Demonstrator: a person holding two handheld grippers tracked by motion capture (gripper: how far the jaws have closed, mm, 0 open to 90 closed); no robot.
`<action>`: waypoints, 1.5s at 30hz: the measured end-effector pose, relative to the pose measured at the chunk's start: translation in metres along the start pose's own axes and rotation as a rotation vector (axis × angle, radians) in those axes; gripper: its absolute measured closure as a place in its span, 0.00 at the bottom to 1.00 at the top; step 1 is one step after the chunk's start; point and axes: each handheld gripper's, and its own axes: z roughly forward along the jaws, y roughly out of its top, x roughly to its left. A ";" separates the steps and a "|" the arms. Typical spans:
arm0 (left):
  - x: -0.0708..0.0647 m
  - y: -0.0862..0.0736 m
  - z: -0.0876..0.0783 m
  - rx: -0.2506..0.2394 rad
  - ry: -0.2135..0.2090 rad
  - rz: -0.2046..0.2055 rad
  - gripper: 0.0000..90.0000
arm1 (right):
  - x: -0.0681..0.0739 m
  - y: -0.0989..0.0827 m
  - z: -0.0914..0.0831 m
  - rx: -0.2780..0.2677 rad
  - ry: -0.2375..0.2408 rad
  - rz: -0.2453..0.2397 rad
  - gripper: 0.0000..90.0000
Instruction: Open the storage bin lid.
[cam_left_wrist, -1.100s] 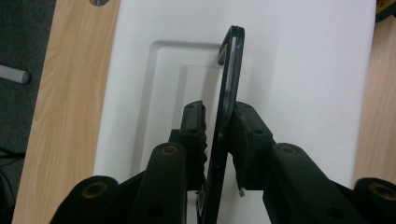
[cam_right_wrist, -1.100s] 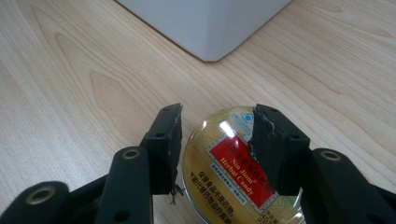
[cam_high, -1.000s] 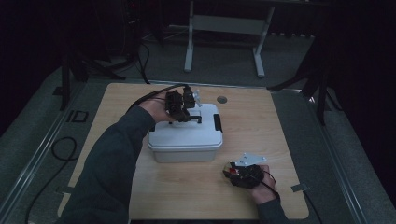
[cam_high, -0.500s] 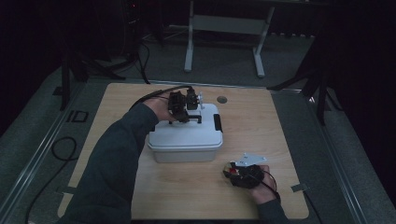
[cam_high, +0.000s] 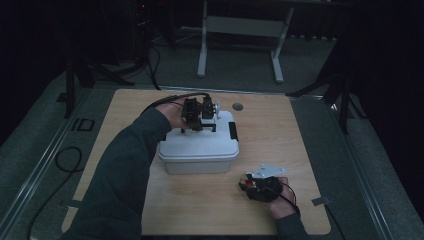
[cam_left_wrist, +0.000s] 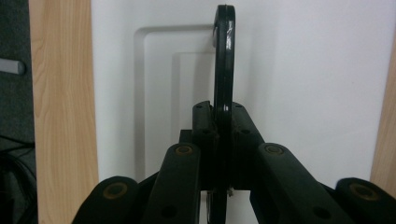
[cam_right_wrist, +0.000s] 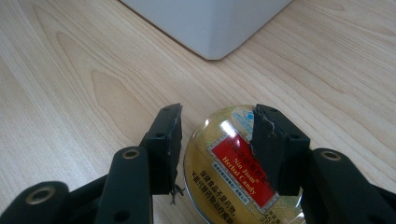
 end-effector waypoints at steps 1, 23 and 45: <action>0.000 0.000 0.000 0.000 0.000 0.007 0.94 | 0.000 0.000 0.000 0.000 0.000 -0.001 0.58; 0.000 -0.008 0.001 -0.016 0.053 0.095 0.94 | 0.000 0.000 0.000 -0.001 -0.001 0.000 0.58; 0.001 -0.012 -0.010 -0.058 0.075 0.076 0.94 | 0.000 0.000 0.000 -0.004 0.001 -0.003 0.57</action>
